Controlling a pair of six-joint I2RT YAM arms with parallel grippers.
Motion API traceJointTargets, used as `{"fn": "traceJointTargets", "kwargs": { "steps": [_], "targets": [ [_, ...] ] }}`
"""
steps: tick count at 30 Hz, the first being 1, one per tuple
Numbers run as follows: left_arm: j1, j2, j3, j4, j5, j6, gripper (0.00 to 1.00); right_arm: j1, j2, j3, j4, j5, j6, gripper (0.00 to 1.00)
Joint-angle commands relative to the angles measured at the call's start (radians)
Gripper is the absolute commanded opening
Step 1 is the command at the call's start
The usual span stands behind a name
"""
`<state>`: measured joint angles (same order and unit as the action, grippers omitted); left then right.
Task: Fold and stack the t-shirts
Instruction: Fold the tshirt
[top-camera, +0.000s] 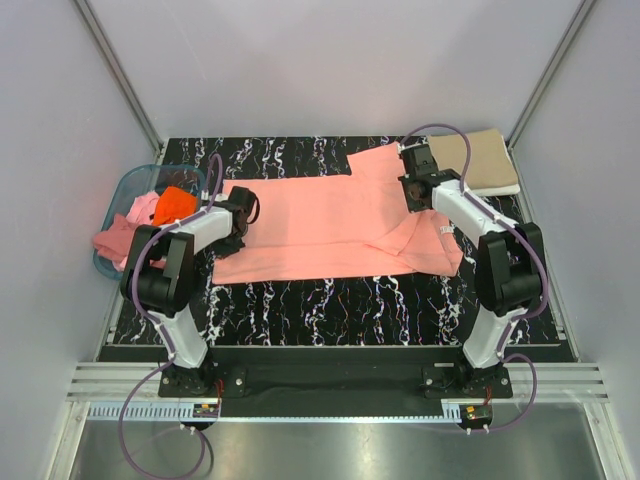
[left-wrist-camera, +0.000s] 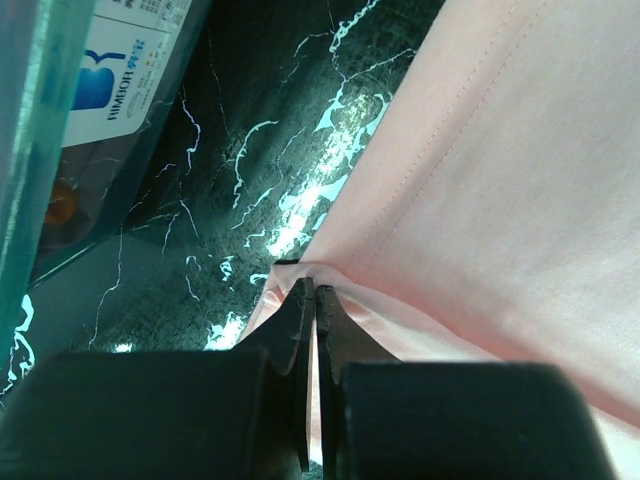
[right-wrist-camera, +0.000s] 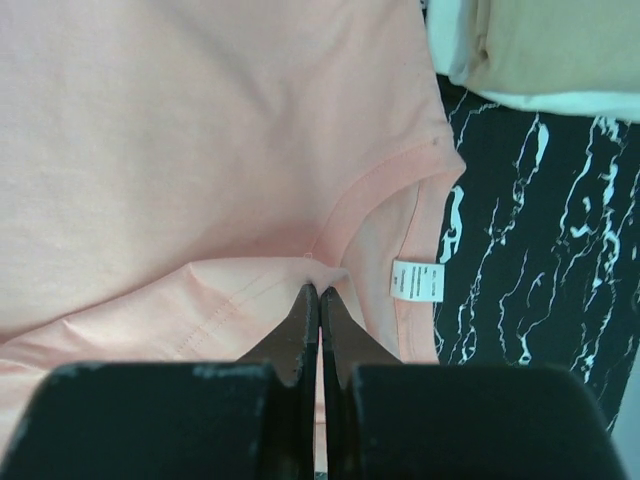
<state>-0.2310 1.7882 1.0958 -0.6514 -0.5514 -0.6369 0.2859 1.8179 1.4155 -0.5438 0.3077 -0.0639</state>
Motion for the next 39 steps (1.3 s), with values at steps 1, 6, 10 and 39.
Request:
{"fn": "traceJointTargets", "kwargs": {
  "steps": [1, 6, 10, 39],
  "targets": [
    [0.006, 0.013, 0.029, 0.018, 0.004, -0.006, 0.00, 0.038, -0.003, 0.037, 0.085, 0.048, -0.066, 0.00],
    [0.005, 0.010, 0.035, 0.018, 0.001, -0.004, 0.00, 0.075, 0.011, 0.051, 0.110, 0.068, -0.116, 0.00],
    [0.007, 0.013, 0.033, 0.016, 0.001, -0.003, 0.00, 0.081, 0.038, 0.062, 0.114, 0.079, -0.146, 0.00],
    [0.007, 0.008, 0.033, 0.003, -0.027, -0.014, 0.00, 0.124, 0.205, 0.131, 0.222, 0.199, -0.251, 0.00]
  ]
}}
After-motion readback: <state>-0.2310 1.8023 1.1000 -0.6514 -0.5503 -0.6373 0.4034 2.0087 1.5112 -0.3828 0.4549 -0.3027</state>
